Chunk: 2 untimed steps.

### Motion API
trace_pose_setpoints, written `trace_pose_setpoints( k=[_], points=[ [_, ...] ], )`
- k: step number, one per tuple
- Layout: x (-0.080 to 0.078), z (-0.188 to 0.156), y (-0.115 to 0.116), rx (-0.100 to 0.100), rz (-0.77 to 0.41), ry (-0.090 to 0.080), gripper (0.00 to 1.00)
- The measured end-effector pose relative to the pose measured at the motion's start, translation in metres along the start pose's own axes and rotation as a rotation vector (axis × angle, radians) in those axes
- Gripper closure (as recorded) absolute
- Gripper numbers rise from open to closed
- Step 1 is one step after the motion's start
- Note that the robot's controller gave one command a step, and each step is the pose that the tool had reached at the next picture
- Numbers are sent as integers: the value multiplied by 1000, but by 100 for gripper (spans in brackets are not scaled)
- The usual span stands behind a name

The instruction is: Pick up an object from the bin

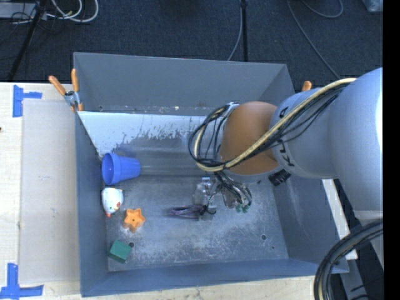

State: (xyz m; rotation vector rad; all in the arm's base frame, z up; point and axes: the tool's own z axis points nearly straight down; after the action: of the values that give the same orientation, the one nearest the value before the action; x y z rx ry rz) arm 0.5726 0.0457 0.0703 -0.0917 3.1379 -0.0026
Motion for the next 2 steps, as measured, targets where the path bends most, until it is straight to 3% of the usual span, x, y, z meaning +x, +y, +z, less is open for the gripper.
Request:
trace_pose_setpoints(
  k=[1, 2],
  points=[
    [0, 0, 0, 0, 0, 0, 100],
    [6, -29, -1, 0, 1, 11, 100]
  ],
)
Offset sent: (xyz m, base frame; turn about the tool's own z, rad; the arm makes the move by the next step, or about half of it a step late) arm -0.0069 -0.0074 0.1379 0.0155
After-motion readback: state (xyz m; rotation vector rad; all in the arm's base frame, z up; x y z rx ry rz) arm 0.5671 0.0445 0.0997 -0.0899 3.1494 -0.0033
